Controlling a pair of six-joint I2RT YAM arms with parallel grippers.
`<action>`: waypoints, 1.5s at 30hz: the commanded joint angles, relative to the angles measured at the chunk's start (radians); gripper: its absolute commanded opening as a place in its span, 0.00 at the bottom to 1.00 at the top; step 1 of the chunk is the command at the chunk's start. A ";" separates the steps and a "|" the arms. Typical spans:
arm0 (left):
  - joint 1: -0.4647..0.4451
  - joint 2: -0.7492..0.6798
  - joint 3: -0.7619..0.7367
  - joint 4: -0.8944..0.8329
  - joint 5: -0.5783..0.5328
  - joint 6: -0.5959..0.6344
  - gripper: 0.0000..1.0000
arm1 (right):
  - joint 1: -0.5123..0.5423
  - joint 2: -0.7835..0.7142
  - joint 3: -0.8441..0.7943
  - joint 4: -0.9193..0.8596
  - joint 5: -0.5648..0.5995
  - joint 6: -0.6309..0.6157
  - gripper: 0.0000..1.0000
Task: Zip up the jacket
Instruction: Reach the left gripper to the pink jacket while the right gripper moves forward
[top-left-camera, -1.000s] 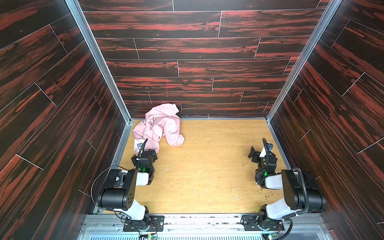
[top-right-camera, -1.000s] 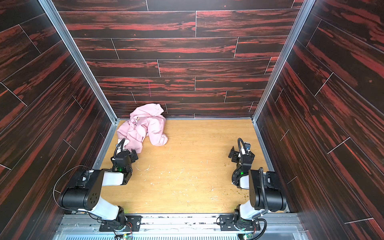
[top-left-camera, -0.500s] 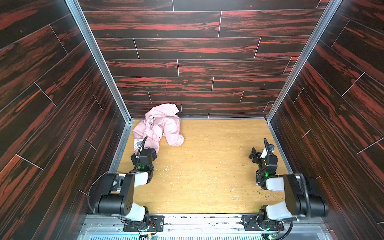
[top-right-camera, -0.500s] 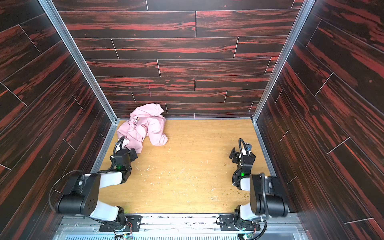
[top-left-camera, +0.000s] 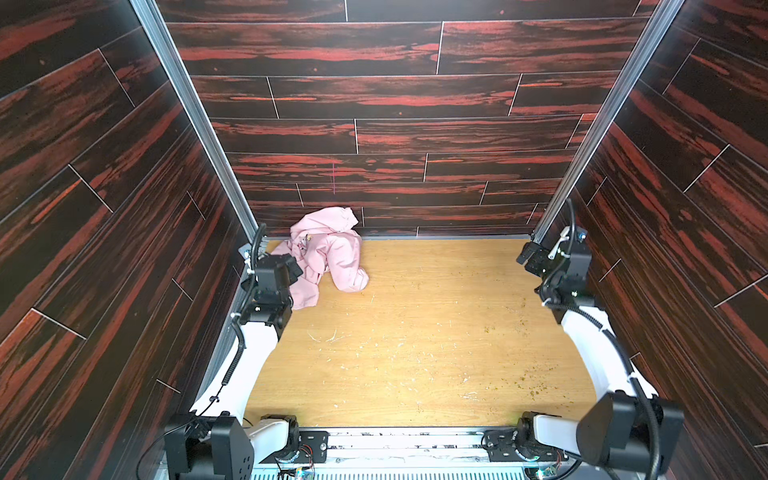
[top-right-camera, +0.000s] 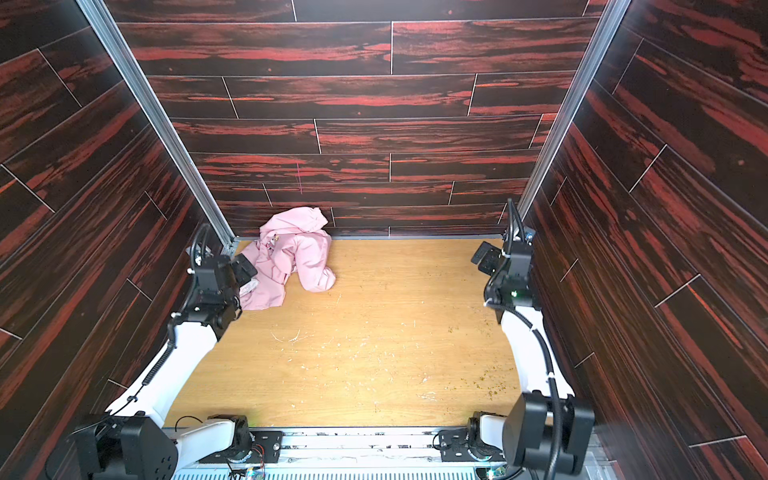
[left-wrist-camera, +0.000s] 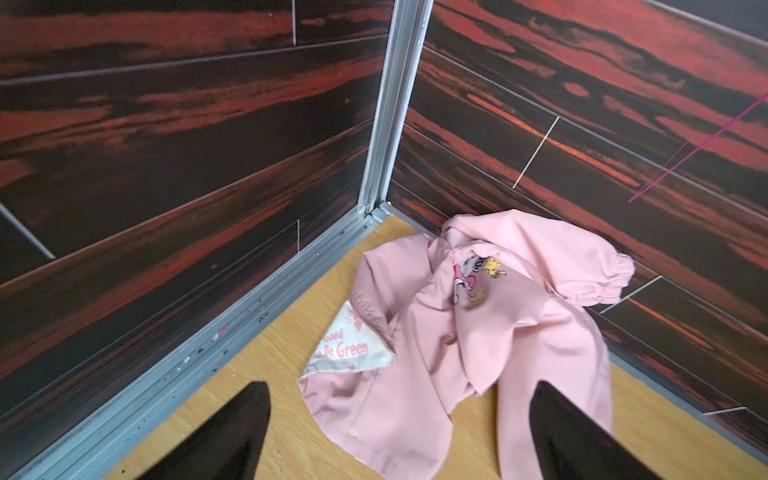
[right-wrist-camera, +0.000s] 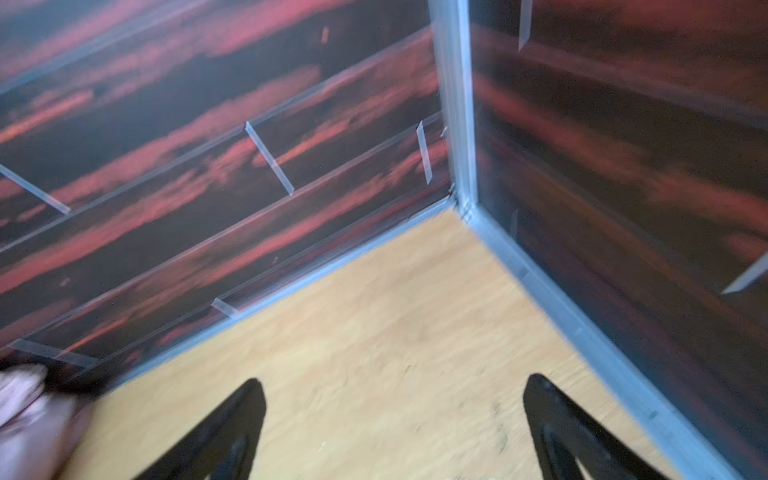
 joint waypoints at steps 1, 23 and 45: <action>0.007 0.089 0.154 -0.270 0.094 -0.084 1.00 | -0.006 0.063 0.051 -0.266 -0.232 0.106 0.92; 0.018 0.900 0.856 -0.569 0.327 0.016 0.85 | 0.162 0.135 0.227 -0.448 -0.589 0.213 0.78; -0.063 0.989 1.099 -0.669 0.440 0.078 0.00 | 0.228 0.197 0.332 -0.545 -0.546 0.184 0.50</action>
